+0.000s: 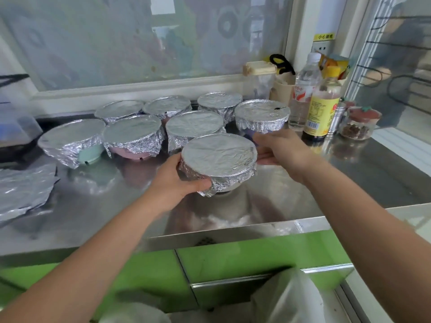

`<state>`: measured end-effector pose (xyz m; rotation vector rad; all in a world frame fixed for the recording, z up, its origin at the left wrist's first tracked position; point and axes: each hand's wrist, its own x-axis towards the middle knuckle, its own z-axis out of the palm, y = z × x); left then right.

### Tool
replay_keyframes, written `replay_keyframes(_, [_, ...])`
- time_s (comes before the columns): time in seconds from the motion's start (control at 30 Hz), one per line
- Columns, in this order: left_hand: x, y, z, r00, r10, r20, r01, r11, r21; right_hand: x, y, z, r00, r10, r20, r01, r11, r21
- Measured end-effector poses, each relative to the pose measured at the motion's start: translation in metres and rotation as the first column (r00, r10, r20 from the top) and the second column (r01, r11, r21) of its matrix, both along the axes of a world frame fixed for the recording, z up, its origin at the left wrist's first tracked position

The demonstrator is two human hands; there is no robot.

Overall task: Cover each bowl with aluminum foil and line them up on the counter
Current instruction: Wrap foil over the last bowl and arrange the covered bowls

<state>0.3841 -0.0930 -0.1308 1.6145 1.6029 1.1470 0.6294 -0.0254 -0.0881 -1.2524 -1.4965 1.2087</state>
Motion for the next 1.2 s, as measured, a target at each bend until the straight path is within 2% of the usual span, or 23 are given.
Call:
replay_keyframes(0.23, [-0.096, -0.059, 0.007, 0.988, 0.126, 0.093, -0.123, 0.992, -0.031, -0.100, -0.014, 0.002, 0.966, 0.260, 0.002, -0.259, 0.965, 0.030])
replay_keyframes(0.4, [-0.155, -0.079, 0.002, 0.957, 0.225, 0.181, -0.219, 0.974, -0.051, -0.170, -0.015, -0.004, 0.924, 0.382, 0.009, -0.381, 0.921, 0.075])
replay_keyframes(0.53, [-0.163, -0.076, -0.013, 0.946, 0.229, 0.227, -0.228, 0.973, -0.031, -0.179, -0.012, -0.009, 0.899, 0.438, 0.016, -0.437, 0.893, 0.106])
replay_keyframes(0.63, [-0.158, -0.071, -0.020, 0.940, 0.202, 0.274, -0.207, 0.978, -0.009, -0.169, -0.014, -0.016, 0.806, 0.592, 0.015, -0.591, 0.804, 0.058])
replay_keyframes(0.73, [-0.162, -0.068, -0.021, 0.949, 0.182, 0.258, -0.189, 0.982, 0.004, -0.164, -0.007, -0.026, 0.798, 0.587, 0.133, -0.599, 0.798, 0.067])
replay_keyframes(0.83, [-0.170, -0.064, -0.016, 0.955, 0.142, 0.262, -0.139, 0.990, -0.028, -0.170, -0.006, -0.030, 0.782, 0.596, 0.183, -0.611, 0.791, 0.035])
replay_keyframes(1.03, [-0.160, -0.062, -0.010, 0.960, 0.073, 0.270, -0.078, 0.997, 0.009, -0.177, -0.019, -0.026, 0.742, 0.665, 0.088, -0.670, 0.737, 0.086])
replay_keyframes(1.2, [-0.129, -0.058, -0.010, 0.961, 0.053, 0.273, -0.070, 0.996, 0.055, -0.140, -0.018, -0.029, 0.783, 0.618, 0.068, -0.622, 0.781, 0.060])
